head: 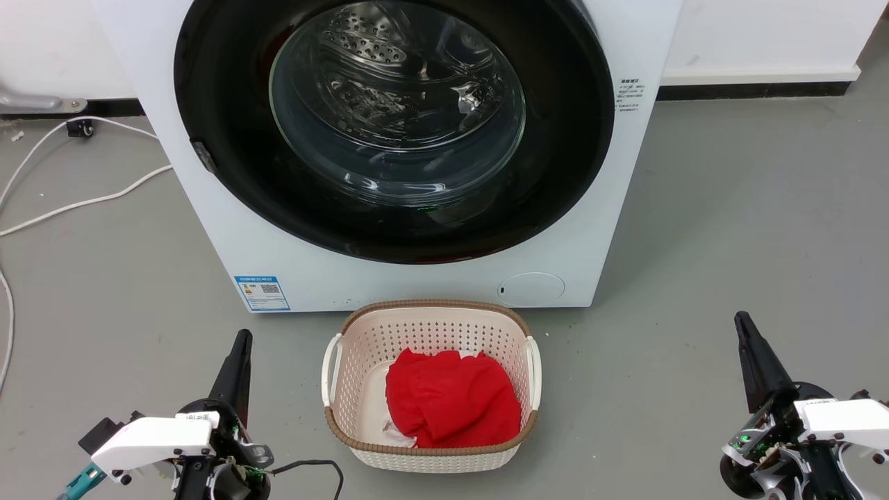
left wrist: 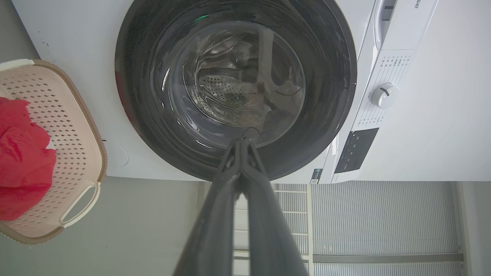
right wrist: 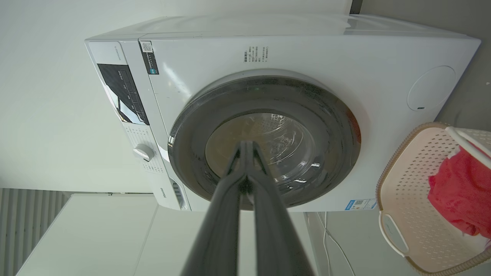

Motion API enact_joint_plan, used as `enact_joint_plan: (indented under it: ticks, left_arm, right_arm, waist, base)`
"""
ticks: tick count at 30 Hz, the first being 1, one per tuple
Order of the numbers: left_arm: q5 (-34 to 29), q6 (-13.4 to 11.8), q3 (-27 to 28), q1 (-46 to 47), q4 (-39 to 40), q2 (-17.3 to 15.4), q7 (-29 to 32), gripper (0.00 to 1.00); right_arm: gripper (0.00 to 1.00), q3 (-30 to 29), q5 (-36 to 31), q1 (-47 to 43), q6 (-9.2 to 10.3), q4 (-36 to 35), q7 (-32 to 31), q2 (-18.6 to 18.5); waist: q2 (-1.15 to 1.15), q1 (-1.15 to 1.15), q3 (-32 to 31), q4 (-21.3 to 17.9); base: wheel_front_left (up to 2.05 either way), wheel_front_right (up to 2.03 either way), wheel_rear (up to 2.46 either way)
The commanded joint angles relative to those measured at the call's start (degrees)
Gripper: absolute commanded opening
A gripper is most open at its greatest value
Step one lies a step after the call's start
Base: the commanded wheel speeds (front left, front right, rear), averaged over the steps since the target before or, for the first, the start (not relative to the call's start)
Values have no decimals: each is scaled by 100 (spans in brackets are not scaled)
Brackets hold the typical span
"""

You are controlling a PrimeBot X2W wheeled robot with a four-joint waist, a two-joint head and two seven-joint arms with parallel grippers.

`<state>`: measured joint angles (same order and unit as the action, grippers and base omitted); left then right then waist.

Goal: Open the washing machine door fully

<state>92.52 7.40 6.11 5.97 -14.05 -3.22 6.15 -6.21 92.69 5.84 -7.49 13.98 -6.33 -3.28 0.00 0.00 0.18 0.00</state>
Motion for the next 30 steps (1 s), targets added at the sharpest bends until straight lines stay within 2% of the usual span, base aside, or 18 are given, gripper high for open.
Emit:
enact_joint_plan:
  ticks: [1, 30]
  left_arm:
    - [5, 17, 18, 48, -6, 2, 28, 0]
    - [-16, 17, 35, 50, -6, 13, 30, 0]
  right_arm:
    - [0, -9, -48, 74, 0, 1, -8, 22]
    - [0, -20, -54, 76, 0, 2, -18, 32]
  waist:
    - [0, 0, 0, 0]
    - [0, 0, 0, 0]
  base:
    - [0, 0, 0]
    - [0, 0, 0]
